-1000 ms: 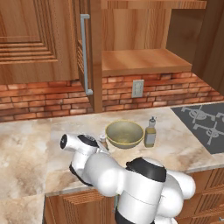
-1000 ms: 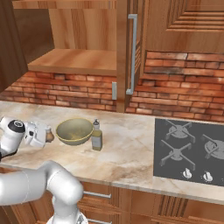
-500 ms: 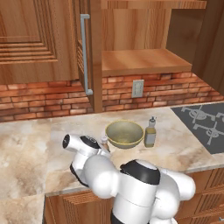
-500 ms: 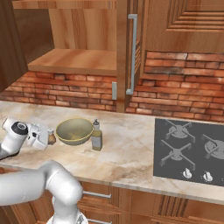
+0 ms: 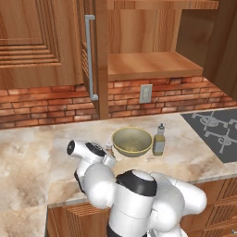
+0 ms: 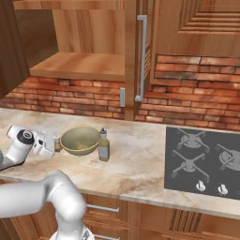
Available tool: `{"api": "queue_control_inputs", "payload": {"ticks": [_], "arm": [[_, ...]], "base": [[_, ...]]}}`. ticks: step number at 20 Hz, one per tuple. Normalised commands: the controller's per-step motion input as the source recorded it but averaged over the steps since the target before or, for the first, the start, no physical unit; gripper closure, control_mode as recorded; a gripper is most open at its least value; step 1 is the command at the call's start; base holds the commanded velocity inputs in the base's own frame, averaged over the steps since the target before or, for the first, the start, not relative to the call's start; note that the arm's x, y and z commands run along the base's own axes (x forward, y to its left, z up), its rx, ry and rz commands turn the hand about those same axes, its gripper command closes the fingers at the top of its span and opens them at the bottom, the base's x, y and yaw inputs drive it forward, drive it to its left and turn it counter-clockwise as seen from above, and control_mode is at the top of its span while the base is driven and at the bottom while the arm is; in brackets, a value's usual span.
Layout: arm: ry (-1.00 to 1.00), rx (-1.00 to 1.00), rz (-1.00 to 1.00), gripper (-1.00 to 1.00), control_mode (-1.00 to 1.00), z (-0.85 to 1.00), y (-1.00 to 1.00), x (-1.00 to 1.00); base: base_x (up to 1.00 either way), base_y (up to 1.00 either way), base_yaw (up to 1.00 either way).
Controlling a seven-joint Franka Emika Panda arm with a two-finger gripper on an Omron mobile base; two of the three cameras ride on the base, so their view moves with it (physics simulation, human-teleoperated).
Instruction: Retrieve the bottle and the shaker from the cabinet and place them next to the mixing bowl on the counter. Then add garlic from the fridge to the mixing bowl.
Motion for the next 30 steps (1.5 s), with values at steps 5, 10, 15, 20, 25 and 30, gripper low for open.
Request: {"api": "queue_control_inputs", "payload": {"ticks": [5,10,15,20,25,30], "arm": [[-0.03,0.00,0.00,1.00,-1.00,0.00,0.21,0.49],[-0.01,0.00,0.00,1.00,-1.00,-0.15,0.24,0.19],[-0.01,0.00,0.00,1.00,-1.00,-0.48,0.23,0.20],[0.00,0.00,0.00,1.00,-1.00,-0.27,0.02,0.28],[0.00,0.00,0.00,1.00,-1.00,0.00,0.00,0.00],[0.00,0.00,0.00,-1.00,-1.00,0.00,0.00,0.00]], "base": [[0.00,0.00,0.00],[0.00,0.00,0.00],[0.00,0.00,0.00],[0.00,0.00,0.00],[0.00,0.00,0.00],[0.00,0.00,0.00]]}}
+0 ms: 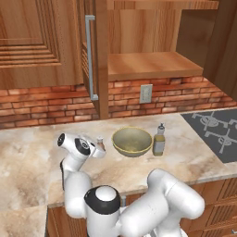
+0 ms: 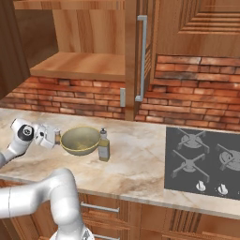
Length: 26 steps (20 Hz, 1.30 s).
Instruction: Retrieve the bottle and the shaker from the cabinet and place them next to the mixing bowl on the counter. Then add garlic from the fridge to the mixing bowl.
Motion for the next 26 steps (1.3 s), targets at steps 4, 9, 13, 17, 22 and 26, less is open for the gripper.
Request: {"api": "queue_control_inputs", "payload": {"ticks": [4,9,13,17,22,26], "arm": [[0.00,0.00,0.00,-1.00,-1.00,0.00,0.00,-0.01],[-0.03,0.00,-0.01,-1.00,-1.00,0.00,-0.06,-0.20],[-0.02,0.00,0.01,-1.00,-1.00,0.00,0.04,-0.38],[-0.01,0.00,0.05,-1.00,-1.00,0.06,0.10,-0.30],[0.00,0.02,0.04,-1.00,-1.00,0.49,0.00,-0.51],[-0.01,0.05,0.02,-1.00,-1.00,0.68,-0.03,-0.52]], "base": [[0.00,0.00,0.00],[0.00,0.00,0.00],[0.00,0.00,0.00],[0.00,0.00,0.00],[0.00,0.00,0.00],[0.00,0.00,0.00]]}}
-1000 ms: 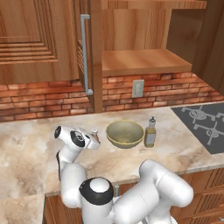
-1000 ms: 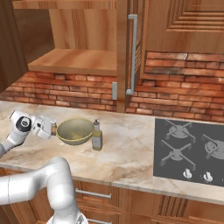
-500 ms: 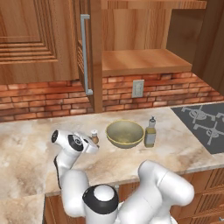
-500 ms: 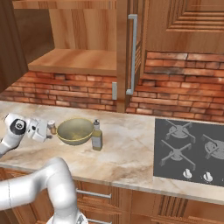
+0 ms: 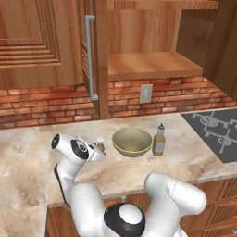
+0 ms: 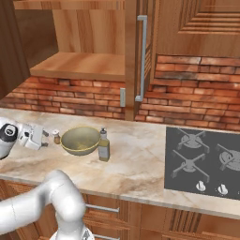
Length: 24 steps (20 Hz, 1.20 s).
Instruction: Retrieve the bottle and the shaker from the cabinet and place them next to the mixing bowl on the counter. Then add garlic from the fridge to the mixing bowl.
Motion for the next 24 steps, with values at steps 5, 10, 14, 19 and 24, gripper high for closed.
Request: {"api": "queue_control_inputs", "payload": {"ticks": [5,10,14,19,24], "arm": [[0.01,0.02,0.02,-1.00,-1.00,0.68,-0.18,-0.52],[0.01,0.01,0.10,-1.00,-1.00,0.16,-0.38,-0.50],[-0.03,0.03,0.29,-1.00,-1.00,0.00,-0.29,-0.38],[0.00,0.00,0.39,-1.00,-1.00,0.51,-0.42,-0.44],[0.00,0.00,0.25,-1.00,-1.00,0.91,-0.65,-0.36]], "base": [[0.00,0.00,0.00],[0.00,0.00,0.00],[0.00,0.00,0.00],[0.00,0.00,0.00],[0.00,0.00,0.00]]}}
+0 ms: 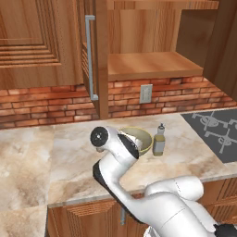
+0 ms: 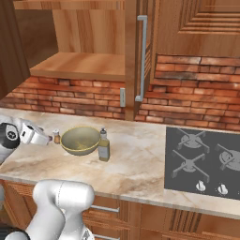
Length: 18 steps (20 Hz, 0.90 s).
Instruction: Retrieve the bottle and the shaker from the cabinet and place them next to the mixing bowl on the counter. Then add garlic from the fridge to the mixing bowl.
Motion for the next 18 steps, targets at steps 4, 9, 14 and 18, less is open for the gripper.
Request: {"api": "queue_control_inputs", "payload": {"ticks": [4,9,14,18], "arm": [[0.04,0.00,0.11,-1.00,-1.00,0.94,-0.85,-0.08],[0.13,0.03,0.02,-1.00,-1.00,0.79,-0.87,0.00],[0.05,0.07,0.01,-1.00,-1.00,0.21,-0.47,0.14],[-0.01,0.03,0.05,-1.00,-1.00,0.01,-0.03,-0.28]], "base": [[0.00,0.00,0.00],[0.00,0.00,0.00],[0.00,0.00,0.00],[0.00,0.00,0.00]]}}
